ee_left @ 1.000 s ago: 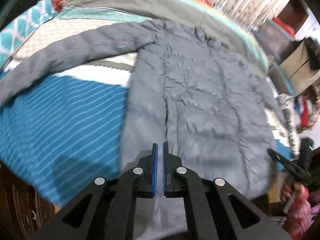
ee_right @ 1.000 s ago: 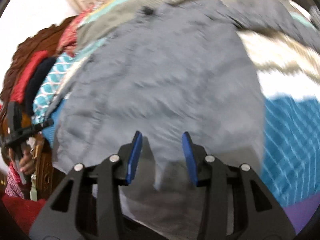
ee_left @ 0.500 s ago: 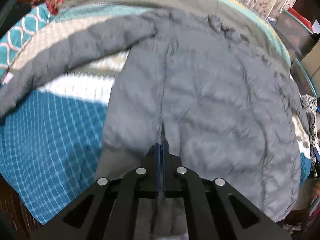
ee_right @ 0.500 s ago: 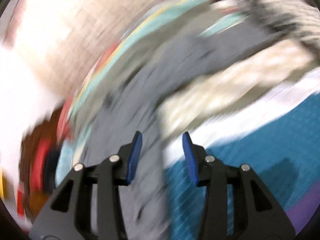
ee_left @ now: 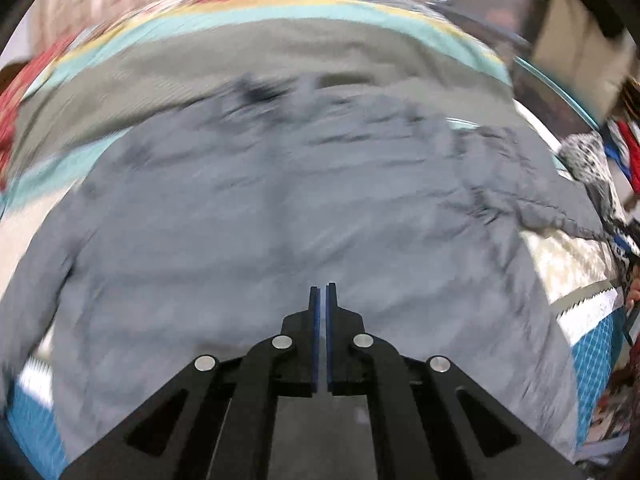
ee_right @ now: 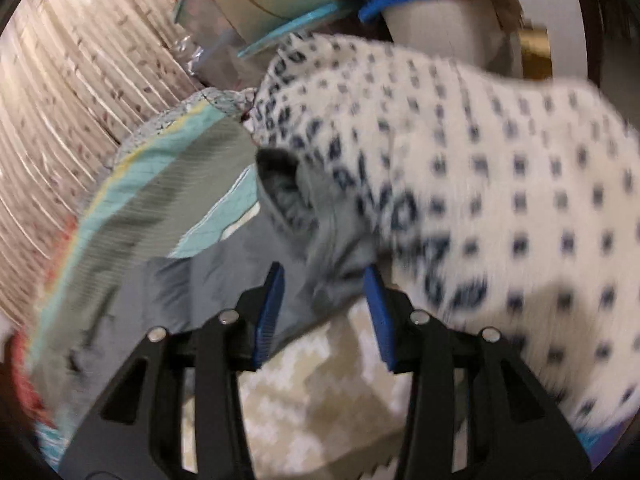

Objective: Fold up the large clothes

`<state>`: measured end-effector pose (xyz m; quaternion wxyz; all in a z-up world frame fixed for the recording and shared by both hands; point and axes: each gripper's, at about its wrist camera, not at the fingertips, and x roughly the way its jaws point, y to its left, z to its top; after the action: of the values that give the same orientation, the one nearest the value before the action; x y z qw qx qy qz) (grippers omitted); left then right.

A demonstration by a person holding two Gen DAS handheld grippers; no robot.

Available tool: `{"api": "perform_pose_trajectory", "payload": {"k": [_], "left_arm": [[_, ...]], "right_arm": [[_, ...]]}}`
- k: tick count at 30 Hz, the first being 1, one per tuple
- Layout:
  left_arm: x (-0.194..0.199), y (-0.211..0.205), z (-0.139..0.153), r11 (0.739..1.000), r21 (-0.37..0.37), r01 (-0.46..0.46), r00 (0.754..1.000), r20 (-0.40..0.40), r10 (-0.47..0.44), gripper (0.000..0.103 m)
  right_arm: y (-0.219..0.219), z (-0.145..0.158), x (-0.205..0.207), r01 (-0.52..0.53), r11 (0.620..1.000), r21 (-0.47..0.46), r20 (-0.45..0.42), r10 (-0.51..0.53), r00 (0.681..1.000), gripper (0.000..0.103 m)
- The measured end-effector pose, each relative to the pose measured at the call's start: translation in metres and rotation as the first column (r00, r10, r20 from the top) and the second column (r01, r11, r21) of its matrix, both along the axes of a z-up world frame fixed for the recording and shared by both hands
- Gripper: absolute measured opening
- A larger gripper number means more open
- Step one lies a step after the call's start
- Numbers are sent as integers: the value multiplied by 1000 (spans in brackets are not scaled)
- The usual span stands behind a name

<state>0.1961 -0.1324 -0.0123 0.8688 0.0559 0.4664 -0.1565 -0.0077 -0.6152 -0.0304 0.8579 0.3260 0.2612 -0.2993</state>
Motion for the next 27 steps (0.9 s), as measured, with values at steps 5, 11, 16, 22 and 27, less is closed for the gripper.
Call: {"api": "perform_pose_trajectory", "payload": {"k": [5, 11, 16, 22, 27], "left_arm": [[29, -75, -15, 995, 30, 99, 995, 9, -99, 102], [46, -126, -47, 982, 120, 149, 989, -12, -149, 102], [47, -128, -46, 976, 138, 167, 986, 0, -169, 102], [63, -102, -19, 994, 32, 101, 995, -9, -101, 102], [74, -44, 17, 983, -186, 8, 998, -66, -21, 102]], "right_arm": [[-12, 6, 27, -75, 980, -184, -142, 49, 989, 40], [-19, -16, 65, -188, 954, -234, -347, 99, 933, 39], [-7, 2, 50, -176, 946, -272, -289, 94, 953, 5], [48, 81, 38, -286, 938, -198, -4, 291, 957, 4], [132, 134, 67, -490, 844, -219, 99, 519, 849, 4]]}}
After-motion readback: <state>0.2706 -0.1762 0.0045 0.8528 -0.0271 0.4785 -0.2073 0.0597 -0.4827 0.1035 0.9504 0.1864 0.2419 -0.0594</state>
